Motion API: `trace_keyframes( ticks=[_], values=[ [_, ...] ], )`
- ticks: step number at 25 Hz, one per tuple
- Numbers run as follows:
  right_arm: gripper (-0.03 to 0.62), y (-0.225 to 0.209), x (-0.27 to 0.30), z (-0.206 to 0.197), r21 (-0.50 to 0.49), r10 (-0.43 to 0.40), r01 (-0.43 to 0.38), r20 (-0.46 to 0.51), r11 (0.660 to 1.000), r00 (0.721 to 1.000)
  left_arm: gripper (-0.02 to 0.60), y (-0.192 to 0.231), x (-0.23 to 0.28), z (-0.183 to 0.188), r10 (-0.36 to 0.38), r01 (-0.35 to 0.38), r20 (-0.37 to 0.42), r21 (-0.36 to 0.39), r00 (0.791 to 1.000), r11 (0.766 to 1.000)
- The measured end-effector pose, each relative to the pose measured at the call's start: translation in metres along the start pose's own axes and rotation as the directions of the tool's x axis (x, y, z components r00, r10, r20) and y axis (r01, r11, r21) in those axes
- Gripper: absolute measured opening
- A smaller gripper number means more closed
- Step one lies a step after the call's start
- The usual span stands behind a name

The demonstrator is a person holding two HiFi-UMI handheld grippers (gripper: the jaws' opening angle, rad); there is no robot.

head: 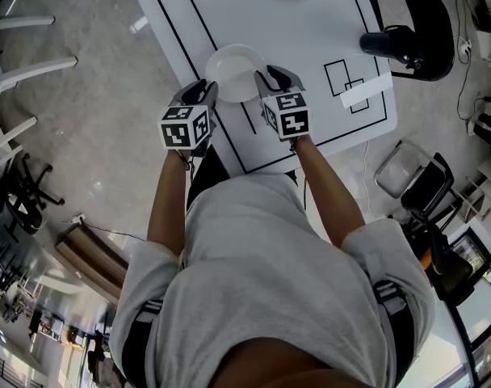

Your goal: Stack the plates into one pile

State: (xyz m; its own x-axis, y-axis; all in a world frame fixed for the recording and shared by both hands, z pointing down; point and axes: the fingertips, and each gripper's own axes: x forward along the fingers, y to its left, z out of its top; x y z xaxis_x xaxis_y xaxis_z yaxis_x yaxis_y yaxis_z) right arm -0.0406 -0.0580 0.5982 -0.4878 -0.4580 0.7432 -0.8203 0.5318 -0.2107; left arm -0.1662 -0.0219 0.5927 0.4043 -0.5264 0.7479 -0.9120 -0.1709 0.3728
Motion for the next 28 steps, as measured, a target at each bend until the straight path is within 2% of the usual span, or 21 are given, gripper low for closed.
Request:
trace_keyframes(
  ticks=[11,17,28],
  values=[
    [0.126,-0.003,0.007,-0.005,0.017,0.0,0.001,-0.023,1.0,1.0,0.094,0.002,0.006,-0.001,0.004,-0.004,-0.02,0.012,1.0,1.0],
    [0.124,-0.005,0.012,-0.008,0.025,-0.006,0.007,-0.031,1.0,1.0,0.098,0.005,0.012,-0.004,0.032,-0.031,-0.033,0.036,0.999,0.999],
    [0.141,0.001,0.013,-0.009,0.033,-0.012,0.013,-0.004,0.999,1.0,0.101,0.01,0.008,-0.005,0.029,-0.029,0.004,0.002,1.0,1.0]
  ],
)
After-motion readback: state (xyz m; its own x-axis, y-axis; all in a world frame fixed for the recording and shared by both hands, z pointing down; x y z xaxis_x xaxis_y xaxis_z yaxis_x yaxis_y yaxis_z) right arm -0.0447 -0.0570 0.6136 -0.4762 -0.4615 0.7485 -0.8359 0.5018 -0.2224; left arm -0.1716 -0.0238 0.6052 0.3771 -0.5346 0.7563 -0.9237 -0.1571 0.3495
